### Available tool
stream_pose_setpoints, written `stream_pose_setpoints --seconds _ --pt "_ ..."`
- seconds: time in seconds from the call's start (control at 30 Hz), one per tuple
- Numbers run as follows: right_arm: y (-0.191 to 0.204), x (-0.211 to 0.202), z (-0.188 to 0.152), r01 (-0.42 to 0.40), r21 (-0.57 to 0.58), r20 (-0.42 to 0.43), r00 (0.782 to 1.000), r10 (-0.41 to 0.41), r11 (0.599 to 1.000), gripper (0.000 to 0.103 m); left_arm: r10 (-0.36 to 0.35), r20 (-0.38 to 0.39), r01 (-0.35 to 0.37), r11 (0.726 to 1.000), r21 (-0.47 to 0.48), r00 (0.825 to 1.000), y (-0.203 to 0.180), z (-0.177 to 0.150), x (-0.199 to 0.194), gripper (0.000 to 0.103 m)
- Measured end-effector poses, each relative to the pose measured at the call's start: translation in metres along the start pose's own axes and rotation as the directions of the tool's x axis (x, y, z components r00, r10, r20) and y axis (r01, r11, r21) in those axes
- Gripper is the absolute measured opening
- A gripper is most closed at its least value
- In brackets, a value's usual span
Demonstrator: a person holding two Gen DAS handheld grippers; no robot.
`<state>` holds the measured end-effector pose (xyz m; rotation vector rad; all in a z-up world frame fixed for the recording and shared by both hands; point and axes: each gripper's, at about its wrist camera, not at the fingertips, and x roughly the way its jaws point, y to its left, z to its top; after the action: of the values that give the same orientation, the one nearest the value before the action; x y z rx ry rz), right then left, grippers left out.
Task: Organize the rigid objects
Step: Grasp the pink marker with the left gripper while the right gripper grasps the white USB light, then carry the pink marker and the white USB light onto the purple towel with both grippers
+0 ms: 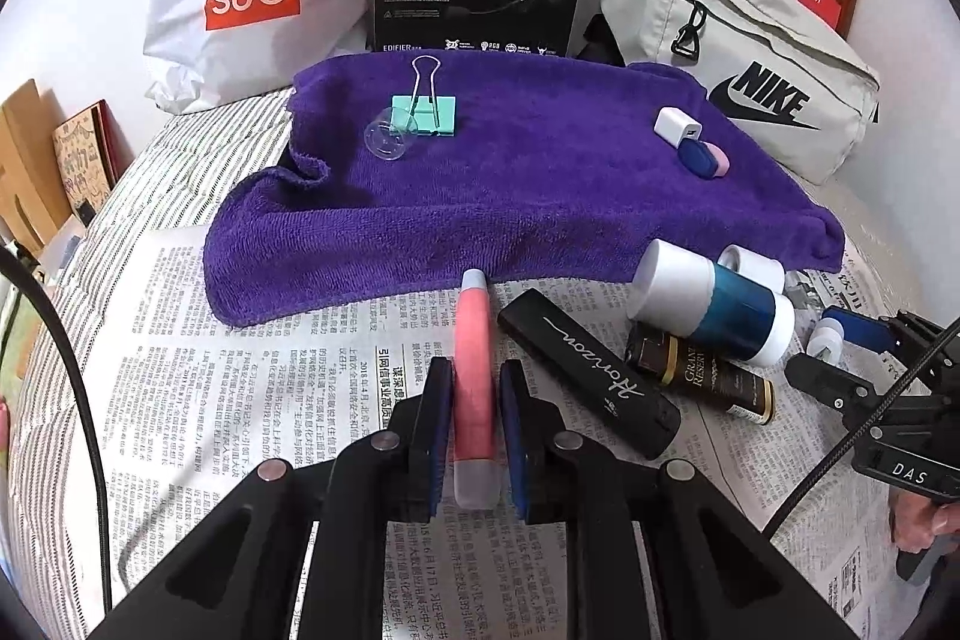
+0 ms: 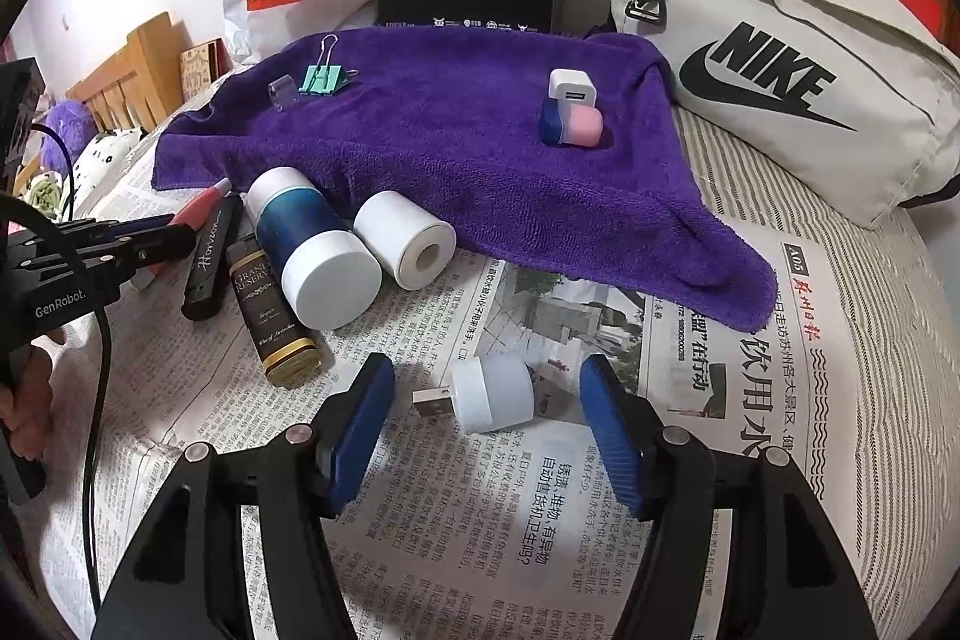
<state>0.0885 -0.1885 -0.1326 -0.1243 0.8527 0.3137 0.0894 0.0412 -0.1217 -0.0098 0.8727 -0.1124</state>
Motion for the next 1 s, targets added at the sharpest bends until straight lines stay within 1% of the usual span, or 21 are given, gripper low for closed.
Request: stream_pose_setpoints --seconds 0.13,0.23,0.4,0.47,0.53,0.57,0.63,0.8,0.9,1.0 --pt "0.0 0.0 0.0 -0.003 0.002 0.001 1.0 0.003 1.0 0.064 0.016 0.0 -0.016 1.0 0.013 1.0 -0.002 -0.001 0.0 0.016" --pt "0.0 -0.001 0.0 -0.004 0.002 0.001 1.0 0.004 1.0 0.064 0.015 0.0 -0.015 1.0 0.013 1.0 -0.003 -0.001 -0.001 0.016" --pt "0.004 -0.002 -0.001 0.014 -0.015 0.001 1.0 -0.014 1.0 0.062 0.021 -0.001 -0.021 1.0 0.017 1.0 -0.004 -0.001 -0.001 0.016" --pt "0.002 -0.004 -0.002 0.002 -0.016 0.002 1.0 -0.002 1.0 0.059 0.023 -0.001 -0.023 1.0 0.02 1.0 -0.005 -0.001 -0.002 0.016" --pt "0.002 -0.006 -0.004 -0.012 -0.029 0.004 1.0 0.012 0.999 0.05 0.024 -0.002 -0.024 0.999 0.023 1.0 -0.006 -0.001 -0.002 0.016" --pt "0.001 -0.007 -0.005 -0.019 -0.037 0.006 1.0 0.019 0.999 0.047 0.024 -0.002 -0.024 0.999 0.028 1.0 -0.006 -0.001 -0.003 0.016" --pt "0.001 -0.009 -0.006 -0.032 -0.053 0.009 0.999 0.032 0.998 0.036 0.021 -0.005 -0.021 0.999 0.041 1.0 -0.007 -0.003 -0.004 0.016" --pt "0.0 -0.01 -0.004 -0.048 -0.06 -0.002 0.999 0.048 0.997 0.036 0.014 -0.021 -0.013 0.998 0.054 1.0 -0.009 -0.003 -0.006 0.016" --pt "0.0 -0.011 -0.004 -0.067 -0.049 -0.009 0.998 0.067 0.997 0.036 -0.002 -0.033 0.003 0.999 0.037 0.999 -0.004 -0.003 -0.008 0.016" --pt "0.004 -0.01 -0.007 -0.046 -0.066 0.01 0.999 0.047 0.997 0.036 -0.021 -0.023 0.021 1.0 0.02 1.0 0.0 -0.004 -0.007 0.016"
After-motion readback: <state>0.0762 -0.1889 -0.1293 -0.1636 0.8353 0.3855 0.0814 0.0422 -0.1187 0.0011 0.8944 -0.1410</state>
